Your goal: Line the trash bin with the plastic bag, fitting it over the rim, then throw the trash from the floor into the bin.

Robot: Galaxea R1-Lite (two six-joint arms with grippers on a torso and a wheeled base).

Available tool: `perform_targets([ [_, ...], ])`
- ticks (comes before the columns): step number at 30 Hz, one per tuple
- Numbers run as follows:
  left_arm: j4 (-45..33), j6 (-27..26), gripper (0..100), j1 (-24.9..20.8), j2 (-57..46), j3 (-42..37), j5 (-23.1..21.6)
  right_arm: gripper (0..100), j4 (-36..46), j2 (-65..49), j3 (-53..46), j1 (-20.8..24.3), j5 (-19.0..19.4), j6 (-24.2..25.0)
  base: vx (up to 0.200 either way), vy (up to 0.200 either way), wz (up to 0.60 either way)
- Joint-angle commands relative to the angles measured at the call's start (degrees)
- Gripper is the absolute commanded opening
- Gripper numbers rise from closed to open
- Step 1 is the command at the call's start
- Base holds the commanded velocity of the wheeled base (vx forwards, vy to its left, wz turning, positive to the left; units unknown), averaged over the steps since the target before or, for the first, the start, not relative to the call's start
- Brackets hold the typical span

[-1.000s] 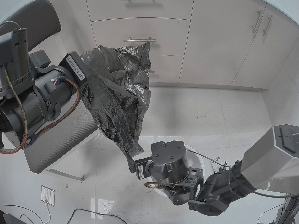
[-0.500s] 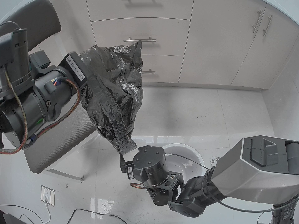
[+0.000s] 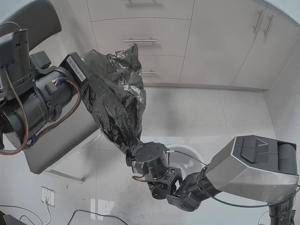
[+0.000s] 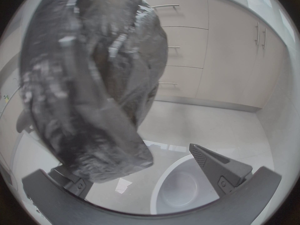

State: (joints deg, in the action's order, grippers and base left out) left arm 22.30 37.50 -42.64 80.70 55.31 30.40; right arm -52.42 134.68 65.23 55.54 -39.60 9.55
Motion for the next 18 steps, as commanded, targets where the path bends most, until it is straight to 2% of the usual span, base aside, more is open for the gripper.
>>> perform_targets([
  [1, 0.03, 0.03, 0, 0.02, 0.07, -0.11, 0.01, 100, -0.31, 2.69, 2.27, -1.84, -1.36, -0.76, 0.0, 0.0, 0.0],
  [5, -0.06, 0.03, 0, 0.02, -0.02, -0.11, 0.01, 100, -0.49, 3.13, 3.23, -2.54, -2.24, -1.72, 0.0, 0.0, 0.0],
  [6, -0.06, 0.03, 0, 0.02, -0.02, -0.2, 0.01, 0, -0.49, 3.04, 3.15, -2.54, -2.5, -1.81, 0.0, 0.0, 0.0],
  [15, 0.12, 0.03, 0, 0.02, -0.46, -0.99, -0.08, 0, -0.67, 0.14, 1.13, -2.37, -2.59, -2.69, 0.0, 0.0, 0.0],
  [18, 0.55, -0.06, 0, -0.07, -0.81, -2.84, -0.52, 0, -1.46, -6.01, -2.39, -3.51, -1.98, -3.66, 0.0, 0.0, 0.0],
])
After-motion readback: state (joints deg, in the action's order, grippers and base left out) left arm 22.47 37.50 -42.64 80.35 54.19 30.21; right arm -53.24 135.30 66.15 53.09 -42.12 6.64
